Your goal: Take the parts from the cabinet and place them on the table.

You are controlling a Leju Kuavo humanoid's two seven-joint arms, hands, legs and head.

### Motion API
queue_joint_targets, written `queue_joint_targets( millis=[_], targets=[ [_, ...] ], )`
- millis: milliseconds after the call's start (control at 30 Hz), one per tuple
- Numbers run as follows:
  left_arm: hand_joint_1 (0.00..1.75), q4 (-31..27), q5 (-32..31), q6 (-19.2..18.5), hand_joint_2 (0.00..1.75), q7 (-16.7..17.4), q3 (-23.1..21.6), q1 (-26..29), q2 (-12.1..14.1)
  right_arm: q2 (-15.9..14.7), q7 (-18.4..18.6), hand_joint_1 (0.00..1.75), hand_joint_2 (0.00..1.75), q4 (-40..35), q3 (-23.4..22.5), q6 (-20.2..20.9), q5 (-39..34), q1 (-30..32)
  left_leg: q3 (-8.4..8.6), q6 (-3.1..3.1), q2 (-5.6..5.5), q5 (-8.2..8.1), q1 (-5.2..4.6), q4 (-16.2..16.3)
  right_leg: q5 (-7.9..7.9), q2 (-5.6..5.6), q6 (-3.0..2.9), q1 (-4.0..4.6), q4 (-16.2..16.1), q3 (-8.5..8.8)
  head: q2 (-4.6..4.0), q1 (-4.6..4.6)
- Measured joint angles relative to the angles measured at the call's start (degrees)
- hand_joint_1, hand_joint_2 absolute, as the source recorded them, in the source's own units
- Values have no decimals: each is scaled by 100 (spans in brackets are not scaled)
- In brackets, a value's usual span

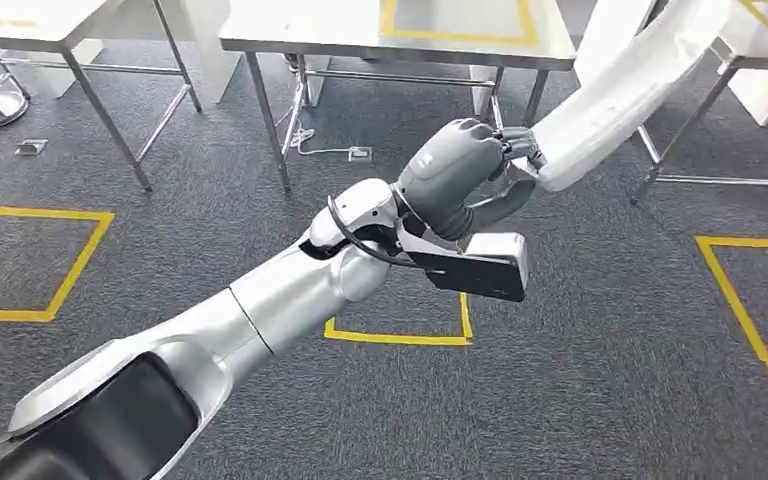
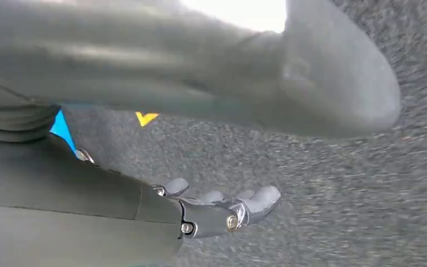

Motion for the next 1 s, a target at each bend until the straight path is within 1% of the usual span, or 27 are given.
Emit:
queue_joint_targets(
  millis=[33, 67, 100, 133, 200, 233, 267, 300, 333, 367, 400, 433, 467, 500, 533, 567, 600, 633, 667, 733, 767, 800, 833, 900, 933, 967, 1000],
  targets=[
    [175, 0, 0, 0, 175, 0, 0, -9, 0, 0, 0, 0, 0, -2, 0, -4, -4, -3, -1, -23, 48, -21, 9, 28, 238, -66, 6, -4, -563, 313, 0, 0],
    [175, -4, 15, 0, 175, -2, 0, -12, -4, -2, 0, 0, 0, -2, 0, -9, -7, -6, 0, -55, 94, -51, 15, 66, 360, -228, 10, -2, -1124, 621, 0, 2],
    [175, -4, 39, -4, 175, -7, -4, -12, -9, 7, 0, 0, 0, 0, 0, -7, -7, -17, -5, -93, 128, -66, -36, 66, 273, -305, -53, 47, -1078, 606, 0, 7],
    [175, -4, 61, -15, 175, -26, -9, -22, -7, 9, -11, 0, 0, -7, 0, -22, -9, -25, -9, -132, 132, -90, -43, 91, 318, -285, -109, 49, -1141, 617, 0, 11],
    [175, -7, 116, -70, 175, -61, -26, -32, -22, 9, -94, 0, 0, -9, -2, -78, -11, -11, 23, -193, 200, -73, -39, 60, 320, -199, -182, 66, -1128, 587, 0, -9],
    [175, -9, 125, -79, 175, -70, -33, -36, -28, 9, -140, 0, 0, -9, -4, -131, -11, -8, 36, -222, 237, -78, -45, 48, 335, -162, -218, 56, -1140, 588, 0, -13],
    [175, -15, 140, -94, 175, -74, -39, -46, -31, 11, -182, 0, 0, -9, -9, -175, -11, -8, 2, -266, 206, -117, -32, 69, 365, -135, -267, 15, -1179, 610, 0, -13],
    [175, -15, 170, -116, 175, -83, -48, -65, -24, 9, -223, 0, 0, -9, -20, -212, -11, -10, -41, -300, -1, -236, -10, 217, 371, -122, -296, 9, -1190, 613, 0, -32],
    [175, -13, 181, -122, 175, -101, -52, -85, -17, 9, -238, 0, 0, -11, -26, -232, -11, -18, -189, -317, -134, -442, -3, 553, 377, -103, -324, 6, -1190, 604, 0, -55],
    [175, -9, 197, -127, 175, -107, -61, -85, 7, 9, -240, 0, 0, -11, -31, -243, -11, -23, -424, -332, -200, -678, 3, 1055, 370, -70, -340, 10, -1189, 598, 0, -68],
    [175, -7, 206, -133, 175, -109, -66, -73, 15, 9, -240, 0, 0, -11, -31, -245, -9, -22, -659, -341, -222, -865, 2, 1541, 369, -44, -348, 16, -1189, 597, 0, -70],
    [175, 0, 214, -140, 175, -120, -82, -62, 44, 9, -238, 0, 0, -11, -33, -247, -4, -17, -837, -343, -232, -952, 1, 1883, 364, -16, -354, 24, -1187, 595, 0, -78],
    [175, 7, 214, -146, 175, -118, -94, -52, 59, 9, -238, 0, 0, -11, -33, -249, -4, -12, -904, -334, -232, -888, 2, 1967, 363, 12, -356, 30, -1180, 596, 0, -81],
    [175, 7, 214, -155, 175, -118, -107, -51, 61, 9, -238, 0, 0, -11, -35, -249, -2, -13, -829, -311, -234, -678, 0, 1752, 362, 37, -354, 34, -1172, 596, -2, -83],
    [175, 11, 216, -155, 175, -118, -112, -58, 63, 9, -238, 0, 0, -11, -35, -249, 2, -15, -630, -281, -238, -395, -1, 1316, 358, 60, -349, 41, -1165, 597, 0, -87],
    [175, 11, 216, -155, 175, -120, -120, -72, 63, 9, -238, 0, 0, -11, -35, -247, 2, -19, -358, -220, -249, -123, -18, 743, 354, 87, -339, 52, -1158, 600, 0, -98],
    [175, 13, 216, -155, 175, -120, -127, -93, 61, 15, -238, 0, 0, -11, -35, -247, 4, -19, -126, -132, -276, 5, -34, 270, 350, 93, -328, 40, -1156, 603, 0, -98],
    [175, 13, 216, -151, 175, -122, -127, -118, 57, 35, -229, 0, 0, -11, -35, -247, 4, -20, -63, -117, -259, -108, -53, 73, 325, 109, -275, 76, -1138, 589, 0, -96],
    [175, 15, 216, -133, 175, -122, -127, -130, 52, 35, -221, 0, 0, -13, -37, -245, 4, -20, -65, -99, -243, -96, -57, 50, 340, 106, -225, 65, -1178, 599, 0, -96],
    [175, 20, 208, -114, 175, -120, -129, -139, 39, 35, -219, 0, 0, -13, -37, -243, 2, -6, -36, -17, -256, -92, -70, -25, 475, 101, -147, 60, -1065, 615, 0, -98],
    [175, 13, 195, -100, 175, -98, -131, -146, 17, 35, -221, 0, 0, -13, -37, -243, 2, -7, 73, 25, -249, -56, -25, -40, 420, 91, -139, 45, -1072, 589, 0, -98],
    [175, 15, 188, -85, 175, -79, -131, -158, 17, 39, -223, 0, 0, -13, -37, -240, 0, -11, 91, 23, -242, -45, -18, -41, 330, 64, -128, 46, -971, 562, 0, -92],
    [175, 11, 186, -76, 175, -55, -131, -170, 15, 44, -223, 0, 0, -13, -39, -236, -2, -21, 99, 35, -240, -48, -16, -35, 162, 46, -95, 42, -679, 422, 0, -61],
    [175, 0, 188, -66, 175, -28, -131, -170, 11, 35, -223, 0, 0, -13, -39, -236, -4, -21, 100, 46, -236, -66, -22, -30, -212, 44, -38, 38, 179, -38, 0, -42],
    [175, 2, 188, -66, 175, 2, -131, -167, 13, 33, -223, 0, 0, -15, -39, -236, -7, -13, 106, 42, -234, -84, -21, -24, -307, 44, -15, 37, 525, -249, 0, -42],
    [175, 2, 177, -64, 175, 30, -136, -167, 13, 31, -223, 0, 0, -15, -39, -232, -11, -2, 121, 28, -235, -105, -16, -20, -264, 41, 0, 30, 588, -336, 0, -37],
    [175, 7, 138, -50, 175, 72, -142, -168, 13, 28, -223, 0, 0, -18, -42, -227, -13, 2, 161, 5, -238, -152, -5, -17, -69, 31, 4, 16, 338, -266, 0, -33]
  ],
)
